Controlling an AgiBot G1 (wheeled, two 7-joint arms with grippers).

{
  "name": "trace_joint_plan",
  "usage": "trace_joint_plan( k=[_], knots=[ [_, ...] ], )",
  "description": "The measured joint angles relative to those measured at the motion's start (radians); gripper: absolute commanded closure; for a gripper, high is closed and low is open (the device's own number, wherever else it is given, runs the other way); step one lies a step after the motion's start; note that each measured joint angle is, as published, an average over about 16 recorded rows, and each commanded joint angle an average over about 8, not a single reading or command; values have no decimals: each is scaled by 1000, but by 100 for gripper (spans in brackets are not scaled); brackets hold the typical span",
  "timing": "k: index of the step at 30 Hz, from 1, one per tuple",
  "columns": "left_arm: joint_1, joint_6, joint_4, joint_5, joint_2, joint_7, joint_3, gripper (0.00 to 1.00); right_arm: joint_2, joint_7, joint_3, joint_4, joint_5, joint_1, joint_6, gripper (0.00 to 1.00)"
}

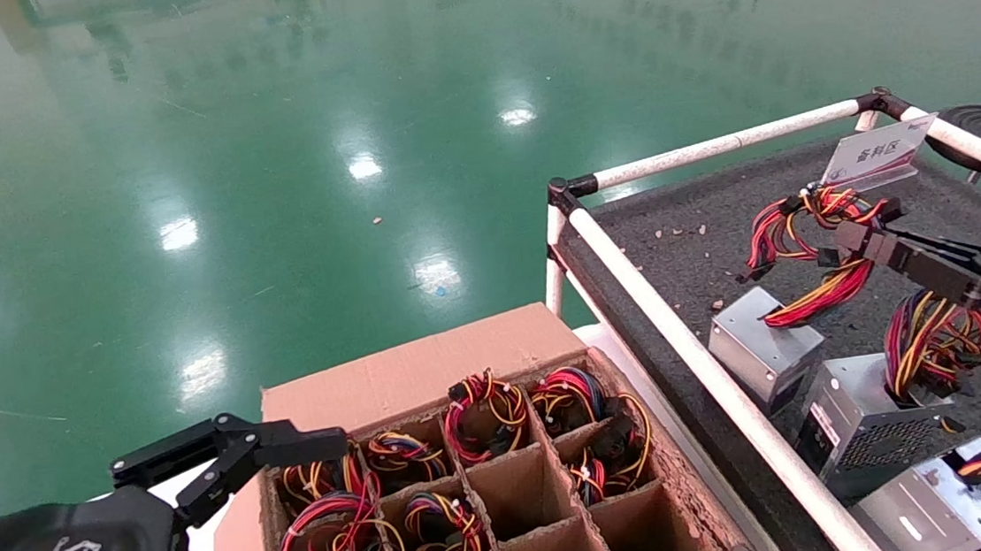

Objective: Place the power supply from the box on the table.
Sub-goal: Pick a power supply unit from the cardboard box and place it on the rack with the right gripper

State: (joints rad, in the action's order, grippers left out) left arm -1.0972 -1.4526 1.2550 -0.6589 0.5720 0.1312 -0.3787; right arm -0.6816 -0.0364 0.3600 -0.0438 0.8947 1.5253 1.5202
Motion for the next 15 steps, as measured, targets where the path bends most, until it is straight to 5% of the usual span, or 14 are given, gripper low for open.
trace_joint_plan(
  k=[15],
  knots=[
    [0, 0, 0, 0, 0, 0, 0, 0, -5, -37, 11, 28, 17, 30, -94, 100]
  ],
)
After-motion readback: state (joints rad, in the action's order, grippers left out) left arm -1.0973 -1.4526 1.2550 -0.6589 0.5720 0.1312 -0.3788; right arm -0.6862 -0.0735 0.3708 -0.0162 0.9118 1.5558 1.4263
